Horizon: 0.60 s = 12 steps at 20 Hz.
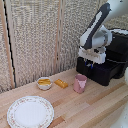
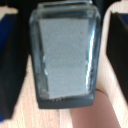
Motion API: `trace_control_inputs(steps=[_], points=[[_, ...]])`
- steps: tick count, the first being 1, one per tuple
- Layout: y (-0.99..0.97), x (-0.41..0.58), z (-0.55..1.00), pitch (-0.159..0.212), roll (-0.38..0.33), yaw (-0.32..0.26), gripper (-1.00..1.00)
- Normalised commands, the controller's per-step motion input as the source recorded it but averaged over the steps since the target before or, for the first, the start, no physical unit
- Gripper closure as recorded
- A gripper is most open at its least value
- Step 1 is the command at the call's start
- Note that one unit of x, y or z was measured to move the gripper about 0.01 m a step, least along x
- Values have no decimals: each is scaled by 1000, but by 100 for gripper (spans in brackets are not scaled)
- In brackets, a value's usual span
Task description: Extend the gripper towards the air fryer handle. Grasp the air fryer handle and pull it to open the air fryer. Release the air fryer handle and move the gripper to the bread. Grasp the bread with the gripper and move it to the air fryer basket. Release the bread inside the air fryer and retract the gripper.
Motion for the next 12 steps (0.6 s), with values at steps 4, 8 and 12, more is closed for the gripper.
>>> trace_control_inputs(steps=[4, 8, 12], points=[[204, 6, 633, -25, 45, -40, -100], [376, 17, 788, -3, 82, 3, -100], [473, 50, 668, 2, 126, 14, -100]])
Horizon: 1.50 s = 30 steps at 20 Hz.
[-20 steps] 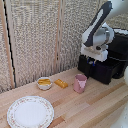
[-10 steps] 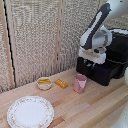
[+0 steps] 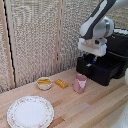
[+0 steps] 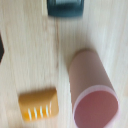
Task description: Extend the gripper towards the air fryer handle. Grasp the air fryer handle and pull it to open the air fryer. Release the air fryer handle and move the gripper to the bread. Grasp the bread with the gripper and move it to the air fryer basket. Release the bread inside the air fryer and retract the gripper.
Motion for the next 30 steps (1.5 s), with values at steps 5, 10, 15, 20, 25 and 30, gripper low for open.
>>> trace_control_inputs(steps=[5, 10, 15, 20, 25, 30], points=[[306, 165, 267, 3, 163, 183, -100], [83, 346, 17, 0, 105, 298, -100], [187, 306, -137, -12, 57, 294, -100], [569, 177, -337, -67, 61, 164, -100], [759, 150, -328, -42, 48, 103, -100], [597, 105, -181, 44, -16, 148, -100]])
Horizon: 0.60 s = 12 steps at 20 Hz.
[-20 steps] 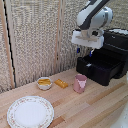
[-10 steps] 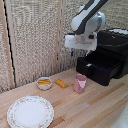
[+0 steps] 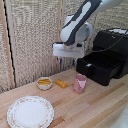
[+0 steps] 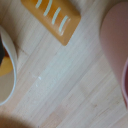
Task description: Extend the gripper towards the air fryer handle. Grasp the air fryer handle and pull it to open the air fryer. Release the air fryer handle and move the gripper to the bread. Grasp the bread with the gripper and move it to the air fryer basket. Release the bread inside the air fryer and retract the gripper.
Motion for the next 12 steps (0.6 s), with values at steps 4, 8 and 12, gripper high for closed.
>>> trace_control_inputs(steps=[4, 8, 12], points=[[80, 0, -106, 118, -76, 188, -100], [-14, 74, -137, 89, -75, 255, -100], [-84, 174, -131, 48, -65, 291, -100]])
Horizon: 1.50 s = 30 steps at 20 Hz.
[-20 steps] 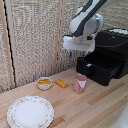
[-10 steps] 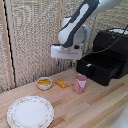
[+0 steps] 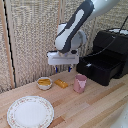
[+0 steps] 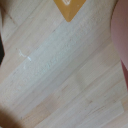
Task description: Extend the gripper towards the air fryer handle. Grasp the air fryer handle and pull it to open the air fryer. Release the air fryer handle and move the gripper to the bread. Grasp the bread with the gripper and move it to the air fryer basket. Release the bread inside the air fryer and retract the gripper.
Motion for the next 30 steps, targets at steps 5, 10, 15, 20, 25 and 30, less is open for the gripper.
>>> trace_control_inputs(steps=[5, 10, 15, 20, 25, 30], points=[[-132, 166, -84, 10, -54, 314, -100], [-138, 272, -103, 0, -29, 293, -100], [-103, 282, -164, 0, -25, 205, -100], [-53, 241, -210, 6, -31, 114, -100], [-123, 227, -155, 22, -68, 149, -100], [-215, 109, -146, 78, -76, 193, -100]])
